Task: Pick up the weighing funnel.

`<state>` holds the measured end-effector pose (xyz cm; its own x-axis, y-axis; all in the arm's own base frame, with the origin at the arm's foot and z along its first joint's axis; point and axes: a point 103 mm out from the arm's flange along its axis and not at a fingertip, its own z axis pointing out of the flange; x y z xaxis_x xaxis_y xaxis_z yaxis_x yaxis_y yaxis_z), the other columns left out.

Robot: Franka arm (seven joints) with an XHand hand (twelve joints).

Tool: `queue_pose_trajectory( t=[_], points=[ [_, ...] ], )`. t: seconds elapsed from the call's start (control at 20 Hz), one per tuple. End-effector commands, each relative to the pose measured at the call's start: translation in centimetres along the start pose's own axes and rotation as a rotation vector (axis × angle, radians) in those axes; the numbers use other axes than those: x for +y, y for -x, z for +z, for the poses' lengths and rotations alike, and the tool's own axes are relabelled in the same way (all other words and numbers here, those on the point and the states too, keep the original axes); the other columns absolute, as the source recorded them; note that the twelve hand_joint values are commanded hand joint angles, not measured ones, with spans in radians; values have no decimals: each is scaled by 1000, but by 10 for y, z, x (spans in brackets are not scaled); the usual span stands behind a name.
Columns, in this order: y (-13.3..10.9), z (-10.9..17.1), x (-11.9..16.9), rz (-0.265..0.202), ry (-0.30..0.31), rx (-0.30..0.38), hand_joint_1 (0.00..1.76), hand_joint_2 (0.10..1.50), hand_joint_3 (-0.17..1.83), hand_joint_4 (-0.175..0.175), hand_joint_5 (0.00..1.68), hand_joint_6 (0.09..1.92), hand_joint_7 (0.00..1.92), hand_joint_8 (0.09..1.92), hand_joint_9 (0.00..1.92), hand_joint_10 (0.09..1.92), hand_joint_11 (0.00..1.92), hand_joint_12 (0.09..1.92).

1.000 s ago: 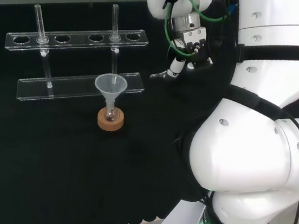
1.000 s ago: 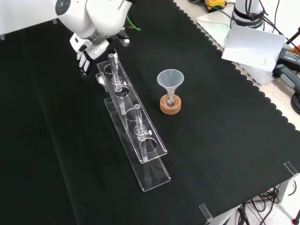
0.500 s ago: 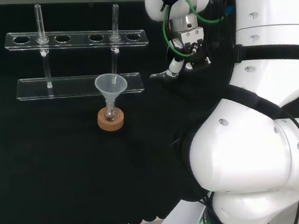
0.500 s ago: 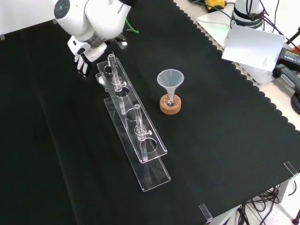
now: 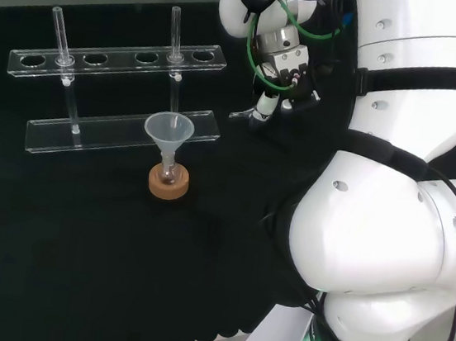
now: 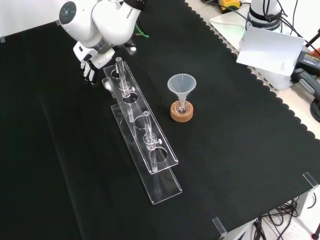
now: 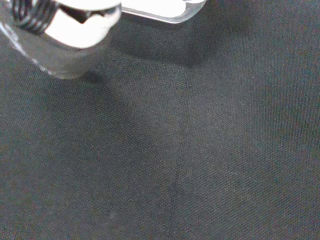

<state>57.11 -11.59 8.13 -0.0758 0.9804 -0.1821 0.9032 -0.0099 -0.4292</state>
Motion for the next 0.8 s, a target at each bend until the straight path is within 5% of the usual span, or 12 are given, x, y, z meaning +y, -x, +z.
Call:
queue_pose_trajectory(
  t=[0.05,0.8],
  points=[
    [-1,1,0,2,9,-3,934,631,560,20,721,592,470,648,722,504,489,1288],
    [-3,1,6,16,4,-11,940,666,582,58,897,676,504,656,754,510,516,1278]
  ],
)
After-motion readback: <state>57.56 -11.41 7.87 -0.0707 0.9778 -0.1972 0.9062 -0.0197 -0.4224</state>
